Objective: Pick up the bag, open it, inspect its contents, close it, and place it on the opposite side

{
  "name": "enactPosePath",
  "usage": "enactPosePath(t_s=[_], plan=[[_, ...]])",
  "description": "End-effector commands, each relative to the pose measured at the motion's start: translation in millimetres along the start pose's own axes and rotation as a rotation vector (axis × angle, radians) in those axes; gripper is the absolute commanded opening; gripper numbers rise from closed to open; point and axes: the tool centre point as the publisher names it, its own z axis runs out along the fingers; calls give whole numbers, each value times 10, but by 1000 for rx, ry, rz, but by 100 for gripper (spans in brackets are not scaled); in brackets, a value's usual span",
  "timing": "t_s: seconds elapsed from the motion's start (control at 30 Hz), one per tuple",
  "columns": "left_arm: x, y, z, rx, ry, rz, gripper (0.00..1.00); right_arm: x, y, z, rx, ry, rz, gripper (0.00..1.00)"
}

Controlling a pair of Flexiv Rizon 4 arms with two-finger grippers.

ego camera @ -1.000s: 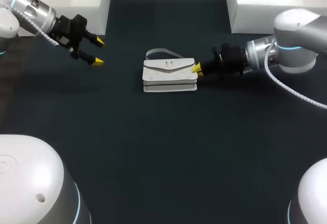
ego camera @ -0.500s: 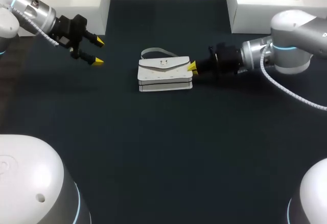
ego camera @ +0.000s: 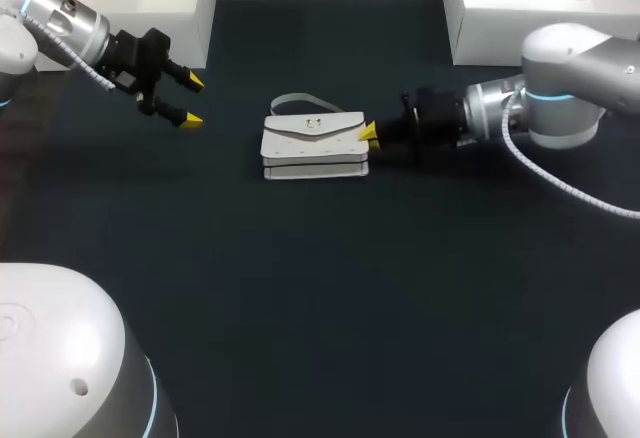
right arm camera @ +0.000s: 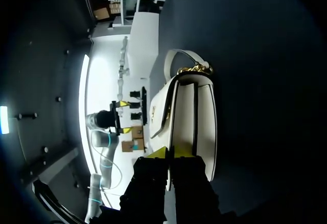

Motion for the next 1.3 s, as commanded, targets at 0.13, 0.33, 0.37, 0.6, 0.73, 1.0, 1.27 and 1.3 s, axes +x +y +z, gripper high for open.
enactPosePath(t_s=[0.13,0.33,0.37,0.6,0.73,1.0,1.27,1.3], plan=[[-4,11,8,4,-1,1,100,-3,27,62,5,2,5,0],[-4,11,8,4,-1,1,100,-4,17,13,-10,1,8,0],[-4,11,8,4,-1,1,100,-3,17,5,-11,1,8,0],[-4,11,8,4,-1,1,100,-10,21,-19,-21,6,12,26],[-4,11,8,4,-1,1,100,4,4,-47,-18,8,12,100],[-4,11,8,4,-1,1,100,153,-164,-440,-29,-103,-17,100],[-4,11,8,4,-1,1,100,430,-449,-746,67,-294,-234,100],[-4,11,8,4,-1,1,100,457,-477,-756,85,-316,-267,100]])
